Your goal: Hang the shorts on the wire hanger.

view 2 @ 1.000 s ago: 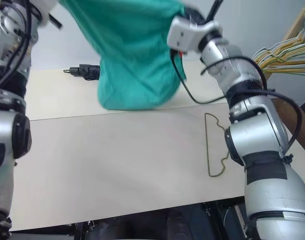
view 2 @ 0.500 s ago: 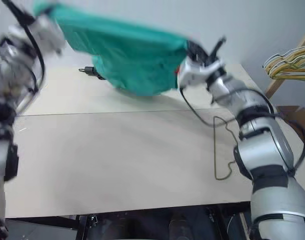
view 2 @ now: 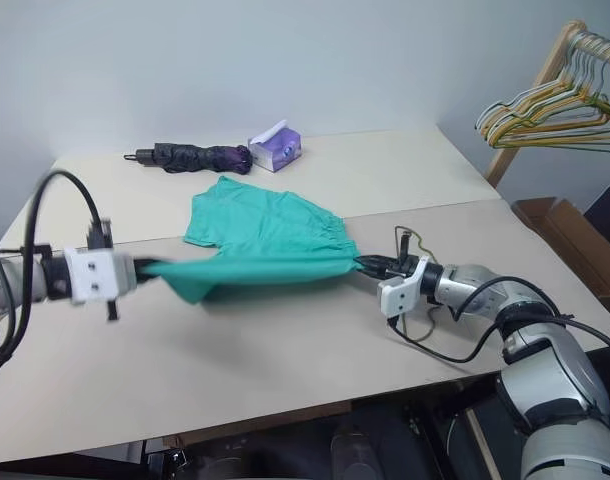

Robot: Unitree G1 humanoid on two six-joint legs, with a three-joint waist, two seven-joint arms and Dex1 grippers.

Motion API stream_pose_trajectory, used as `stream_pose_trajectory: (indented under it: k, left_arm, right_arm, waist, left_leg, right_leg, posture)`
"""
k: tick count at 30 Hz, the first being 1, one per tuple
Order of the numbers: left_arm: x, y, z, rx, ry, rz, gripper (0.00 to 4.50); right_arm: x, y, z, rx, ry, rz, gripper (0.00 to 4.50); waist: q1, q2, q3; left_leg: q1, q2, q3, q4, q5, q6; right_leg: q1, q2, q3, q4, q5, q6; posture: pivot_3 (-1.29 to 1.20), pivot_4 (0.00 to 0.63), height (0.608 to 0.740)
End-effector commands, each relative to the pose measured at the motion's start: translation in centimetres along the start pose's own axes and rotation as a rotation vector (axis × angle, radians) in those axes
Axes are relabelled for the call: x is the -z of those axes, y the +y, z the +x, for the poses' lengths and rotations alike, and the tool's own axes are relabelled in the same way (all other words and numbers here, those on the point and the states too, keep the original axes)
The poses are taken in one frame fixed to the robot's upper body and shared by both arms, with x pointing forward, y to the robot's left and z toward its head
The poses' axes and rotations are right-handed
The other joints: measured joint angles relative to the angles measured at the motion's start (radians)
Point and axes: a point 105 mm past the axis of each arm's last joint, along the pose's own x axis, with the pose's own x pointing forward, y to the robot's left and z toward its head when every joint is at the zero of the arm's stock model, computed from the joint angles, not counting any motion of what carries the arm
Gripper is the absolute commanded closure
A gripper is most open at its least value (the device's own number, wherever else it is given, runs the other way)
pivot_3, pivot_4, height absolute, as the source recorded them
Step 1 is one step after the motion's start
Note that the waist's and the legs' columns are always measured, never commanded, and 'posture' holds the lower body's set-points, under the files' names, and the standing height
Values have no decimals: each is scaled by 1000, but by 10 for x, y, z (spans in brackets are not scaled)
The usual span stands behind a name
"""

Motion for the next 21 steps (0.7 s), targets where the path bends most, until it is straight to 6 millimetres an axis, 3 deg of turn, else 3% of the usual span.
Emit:
stream_pose_trajectory:
  k: [1, 5, 14, 21]
  left_arm:
    - [-5, -19, -17, 201, 42, -18, 4463]
    - [-7, -46, -24, 391, 68, -28, 4463]
    - [-31, -79, -16, 500, -37, -84, 4463]
    - [-8, -120, -12, 518, -36, -150, 4463]
  right_arm:
    - [-4, -2, -11, -32, -22, -27, 4500]
    - [-6, 13, -15, -120, -16, -27, 4500]
    - [-6, 20, -30, -182, 20, -41, 4500]
    - [-32, 35, -36, -201, -42, -1, 4500]
  waist:
    - [0, -1, 2]
    - [0, -4, 5]
    - [5, -4, 5]
    - [1, -4, 5]
  left_leg:
    - [0, 0, 0, 0, -1, 1]
    - [-2, 0, 1, 1, -5, 7]
    - [-3, 1, 1, 4, -6, 8]
    - [-2, 1, 2, 3, -7, 9]
  right_leg:
    - [0, 0, 0, 0, -1, -1]
    - [-1, -1, 0, 0, 0, -6]
    - [-1, 0, -1, 1, 0, -7]
    - [-1, 0, 0, 1, -1, -9]
  posture:
    - [-55, 96, 740]
    - [-66, 91, 740]
    - [-83, 76, 740]
    - [-87, 79, 740]
